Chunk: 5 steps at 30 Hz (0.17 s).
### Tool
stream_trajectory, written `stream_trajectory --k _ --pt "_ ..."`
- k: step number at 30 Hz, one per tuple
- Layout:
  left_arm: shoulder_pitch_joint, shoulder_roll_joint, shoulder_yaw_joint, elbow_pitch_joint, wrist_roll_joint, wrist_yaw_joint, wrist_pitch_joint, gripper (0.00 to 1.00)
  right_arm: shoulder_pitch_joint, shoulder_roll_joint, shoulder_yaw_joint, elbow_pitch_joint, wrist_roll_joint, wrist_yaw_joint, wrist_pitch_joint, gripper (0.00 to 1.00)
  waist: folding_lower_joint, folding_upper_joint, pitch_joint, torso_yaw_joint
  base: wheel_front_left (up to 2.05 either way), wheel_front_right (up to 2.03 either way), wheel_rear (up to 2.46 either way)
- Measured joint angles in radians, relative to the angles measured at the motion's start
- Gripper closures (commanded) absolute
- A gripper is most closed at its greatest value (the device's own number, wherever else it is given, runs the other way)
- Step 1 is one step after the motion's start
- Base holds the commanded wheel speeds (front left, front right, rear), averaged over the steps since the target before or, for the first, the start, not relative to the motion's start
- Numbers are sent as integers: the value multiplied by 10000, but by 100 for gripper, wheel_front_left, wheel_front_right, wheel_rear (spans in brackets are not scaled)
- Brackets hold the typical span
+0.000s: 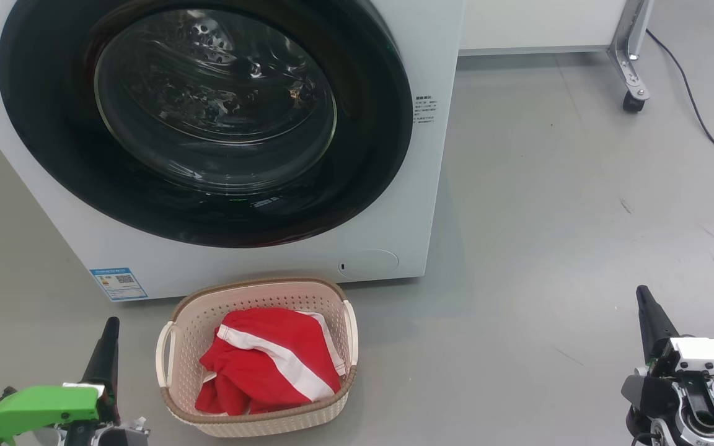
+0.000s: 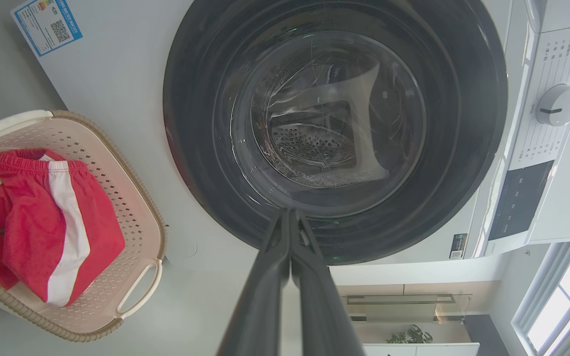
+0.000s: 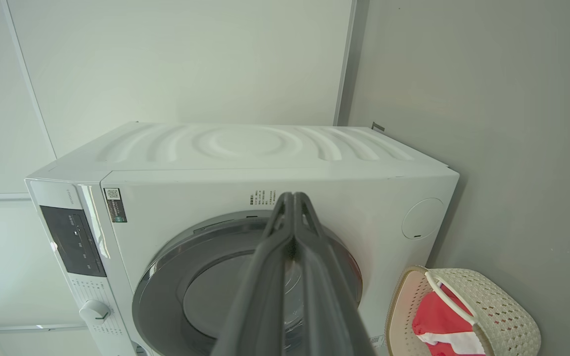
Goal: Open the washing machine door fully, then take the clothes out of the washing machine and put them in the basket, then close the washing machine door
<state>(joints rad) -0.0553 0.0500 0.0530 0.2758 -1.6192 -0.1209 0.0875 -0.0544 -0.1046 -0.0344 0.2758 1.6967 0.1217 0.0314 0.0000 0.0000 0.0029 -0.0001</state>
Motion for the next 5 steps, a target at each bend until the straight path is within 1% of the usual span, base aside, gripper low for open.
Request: stream_trajectory --k 5 --pt "0 0 0 -2 0 0 0 100 0 6 -12 0 -2 0 0 100 0 0 0 0 0 0 0"
